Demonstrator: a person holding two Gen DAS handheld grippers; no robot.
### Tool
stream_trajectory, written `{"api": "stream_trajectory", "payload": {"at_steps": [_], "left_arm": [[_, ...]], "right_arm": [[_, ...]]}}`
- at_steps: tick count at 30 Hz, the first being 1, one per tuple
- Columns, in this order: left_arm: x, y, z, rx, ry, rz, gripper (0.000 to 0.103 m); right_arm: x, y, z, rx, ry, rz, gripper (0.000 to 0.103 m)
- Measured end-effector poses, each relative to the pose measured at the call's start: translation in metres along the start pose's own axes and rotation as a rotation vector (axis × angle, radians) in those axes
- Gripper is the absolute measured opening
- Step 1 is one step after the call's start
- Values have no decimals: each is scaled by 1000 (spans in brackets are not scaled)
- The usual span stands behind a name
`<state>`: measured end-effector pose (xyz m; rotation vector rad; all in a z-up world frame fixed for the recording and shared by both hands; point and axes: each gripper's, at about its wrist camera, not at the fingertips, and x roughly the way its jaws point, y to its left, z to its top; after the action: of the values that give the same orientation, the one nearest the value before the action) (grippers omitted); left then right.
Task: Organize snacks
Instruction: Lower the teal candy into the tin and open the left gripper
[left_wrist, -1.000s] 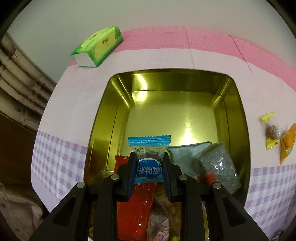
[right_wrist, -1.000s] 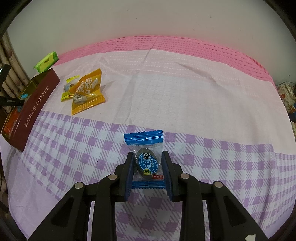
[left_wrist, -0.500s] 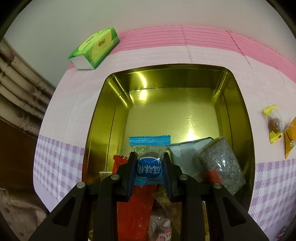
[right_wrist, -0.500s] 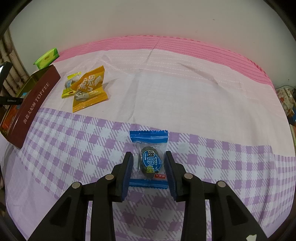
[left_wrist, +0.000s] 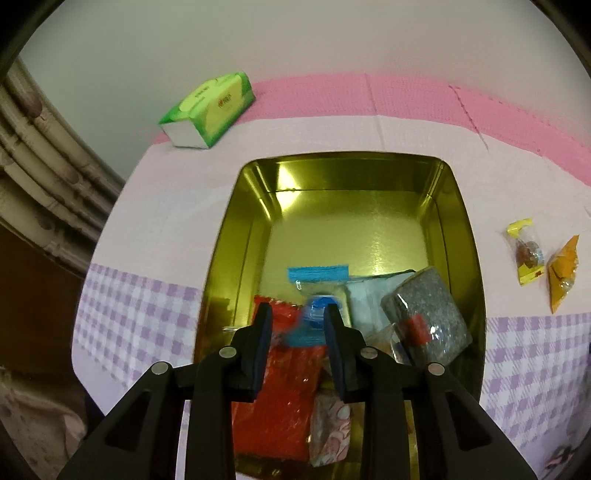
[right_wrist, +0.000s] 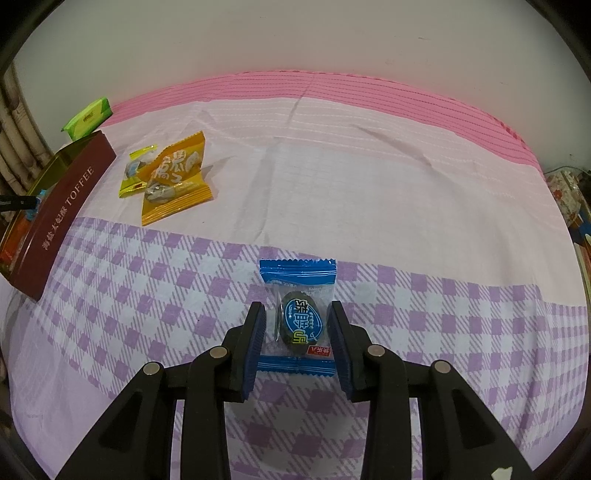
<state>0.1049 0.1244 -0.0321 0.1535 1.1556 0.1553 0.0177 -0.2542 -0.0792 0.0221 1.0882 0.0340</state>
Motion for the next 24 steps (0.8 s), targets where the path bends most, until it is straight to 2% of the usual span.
{"api": "stream_trajectory", "payload": {"at_steps": [5, 10, 18, 24], "left_arm": [[-12, 9, -9, -18, -32, 14, 32], [-26, 18, -25, -46, -72, 37, 40], [-36, 33, -56, -84, -79, 15, 45], [-41, 36, -69, -77, -90, 28, 47]], "right_arm": [[0, 1, -2, 16, -12, -12, 33], [-1, 2, -3, 20, -15, -19, 31], [-1, 3, -3, 37, -21, -29, 28], [-1, 4, -3, 49, -25, -43, 26]]}}
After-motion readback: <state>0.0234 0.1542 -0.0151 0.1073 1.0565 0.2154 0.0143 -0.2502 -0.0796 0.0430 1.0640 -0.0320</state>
